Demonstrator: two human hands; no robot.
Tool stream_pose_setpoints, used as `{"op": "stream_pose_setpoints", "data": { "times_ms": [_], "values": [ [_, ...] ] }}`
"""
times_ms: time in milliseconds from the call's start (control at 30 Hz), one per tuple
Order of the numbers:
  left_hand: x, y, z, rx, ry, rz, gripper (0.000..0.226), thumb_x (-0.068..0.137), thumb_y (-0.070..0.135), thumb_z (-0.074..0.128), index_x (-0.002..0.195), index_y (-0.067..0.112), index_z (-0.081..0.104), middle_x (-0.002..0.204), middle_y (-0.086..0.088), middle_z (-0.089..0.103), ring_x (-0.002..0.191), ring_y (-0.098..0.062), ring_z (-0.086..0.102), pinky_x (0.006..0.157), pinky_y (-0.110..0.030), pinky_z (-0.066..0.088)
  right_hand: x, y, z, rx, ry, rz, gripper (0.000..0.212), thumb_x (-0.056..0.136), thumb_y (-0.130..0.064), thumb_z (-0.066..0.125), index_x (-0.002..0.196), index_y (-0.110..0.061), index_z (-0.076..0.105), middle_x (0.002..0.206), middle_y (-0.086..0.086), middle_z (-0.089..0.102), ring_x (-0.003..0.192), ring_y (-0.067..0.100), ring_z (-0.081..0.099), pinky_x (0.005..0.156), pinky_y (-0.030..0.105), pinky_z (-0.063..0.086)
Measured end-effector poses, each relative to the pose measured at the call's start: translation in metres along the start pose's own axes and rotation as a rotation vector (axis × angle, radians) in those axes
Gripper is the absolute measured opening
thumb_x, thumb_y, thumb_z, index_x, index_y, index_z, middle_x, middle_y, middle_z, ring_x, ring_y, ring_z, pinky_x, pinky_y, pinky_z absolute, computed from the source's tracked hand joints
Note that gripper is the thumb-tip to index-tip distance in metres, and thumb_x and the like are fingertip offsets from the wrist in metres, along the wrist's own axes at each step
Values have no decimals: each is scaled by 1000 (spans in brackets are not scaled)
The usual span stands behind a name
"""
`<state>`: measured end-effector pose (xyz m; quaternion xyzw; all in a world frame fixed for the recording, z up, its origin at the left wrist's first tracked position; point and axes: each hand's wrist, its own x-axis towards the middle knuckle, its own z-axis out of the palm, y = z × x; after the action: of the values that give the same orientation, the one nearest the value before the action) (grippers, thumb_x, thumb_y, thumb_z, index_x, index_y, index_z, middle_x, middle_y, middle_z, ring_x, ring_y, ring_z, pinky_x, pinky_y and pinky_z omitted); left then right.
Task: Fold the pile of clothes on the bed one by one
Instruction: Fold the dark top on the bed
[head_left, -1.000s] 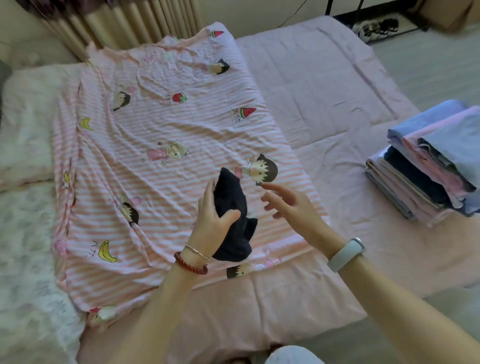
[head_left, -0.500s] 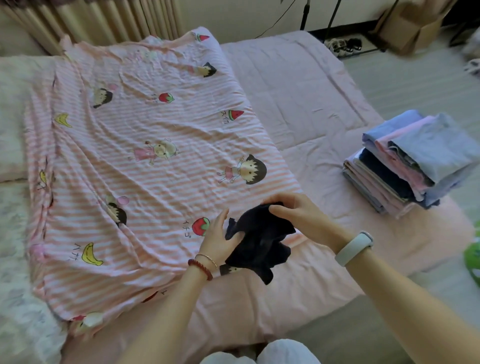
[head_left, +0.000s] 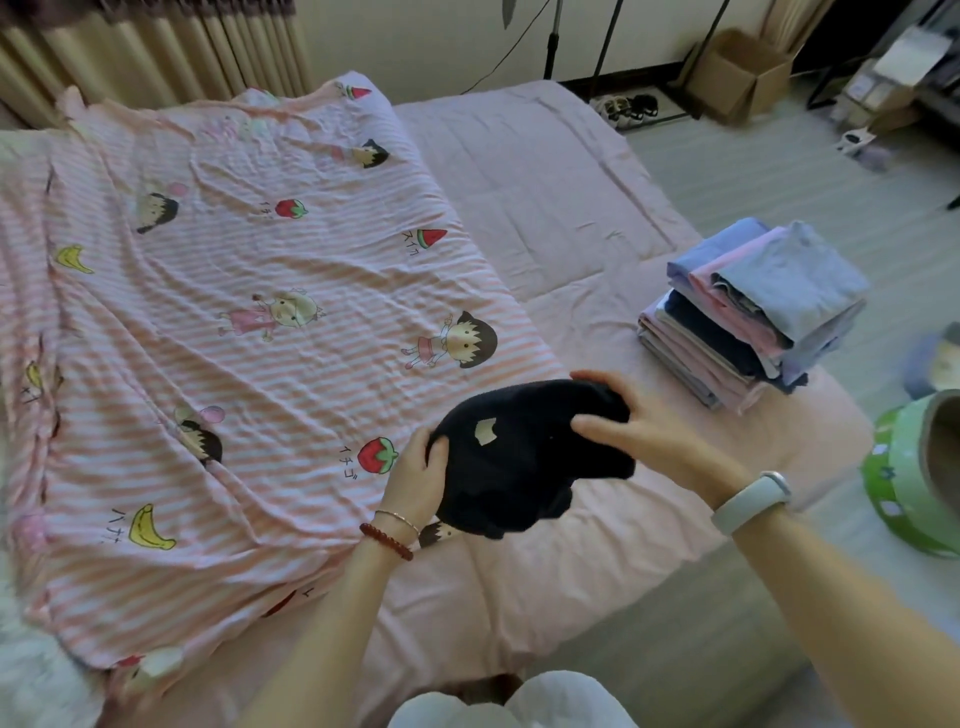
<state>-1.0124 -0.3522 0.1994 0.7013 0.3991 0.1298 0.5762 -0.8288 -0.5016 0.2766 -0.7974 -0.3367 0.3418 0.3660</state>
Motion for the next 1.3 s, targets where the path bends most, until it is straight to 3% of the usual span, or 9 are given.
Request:
{"op": "stream_pose_setpoints", "data": {
  "times_ms": [100,200,300,500,733,800,933,1100,1300],
  "values": [
    [-5,22,-19,43,24,118,19,98,14,41,81,18,48,73,4,50,66,-6,46,56,-12,35,-10,14,14,-331,28,-48,29,82,-19,69,111,-19,63,102,2,43,93,15,49,83,17,37],
    [-13,36,-49,205,-99,240,8,93,14,53,92,22,51,82,11,55,77,-2,53,63,-11,40,-21,17,12,-316,145,-74,4,85,-12,65,84,-16,63,99,2,45,82,12,51,70,9,34],
    [-28,32,-76,310,-243,288,17,86,21,53,102,27,55,93,10,60,89,-4,56,74,-8,41,-33,19,3,-267,158,-114,22,84,-5,63,72,-22,55,104,2,48,86,12,53,77,16,39],
    [-48,2,-87,800,96,143,13,91,24,54,99,16,59,95,-3,62,89,-28,59,66,-34,41,-40,14,16,-266,197,-131,5,76,-25,44,71,-24,44,69,-7,52,62,7,47,57,16,36],
    [-44,3,-90,300,-38,-1,21,92,28,53,92,8,55,82,-5,64,82,-23,61,65,-29,43,-25,6,21,-194,69,-145,11,90,-22,50,89,-16,59,81,-4,62,75,13,56,66,13,39],
    [-51,13,-98,114,-220,-36,41,71,52,66,90,17,57,79,5,70,76,-6,65,62,-16,47,-25,8,11,-124,-79,-79,20,92,-26,56,92,-9,65,90,6,67,86,22,60,76,25,44],
    [-56,19,-119,-93,-334,-74,80,45,74,73,101,17,64,96,0,72,88,-13,69,70,-21,53,-22,5,0,294,-229,97,30,83,-32,64,104,-10,67,104,9,70,98,22,65,83,30,52],
    [-16,31,-127,37,-106,-155,15,90,32,56,88,21,66,67,19,67,72,3,61,64,-7,47,28,-8,9,499,-263,190,23,93,-15,48,108,-9,64,111,9,68,98,20,65,79,25,53],
    [103,3,-146,283,104,-164,36,95,34,48,113,7,65,109,-7,65,102,-18,57,89,-30,43,156,-23,51,234,-121,145,27,96,-27,49,111,-12,64,115,11,64,107,26,61,95,41,48]
  ]
}}
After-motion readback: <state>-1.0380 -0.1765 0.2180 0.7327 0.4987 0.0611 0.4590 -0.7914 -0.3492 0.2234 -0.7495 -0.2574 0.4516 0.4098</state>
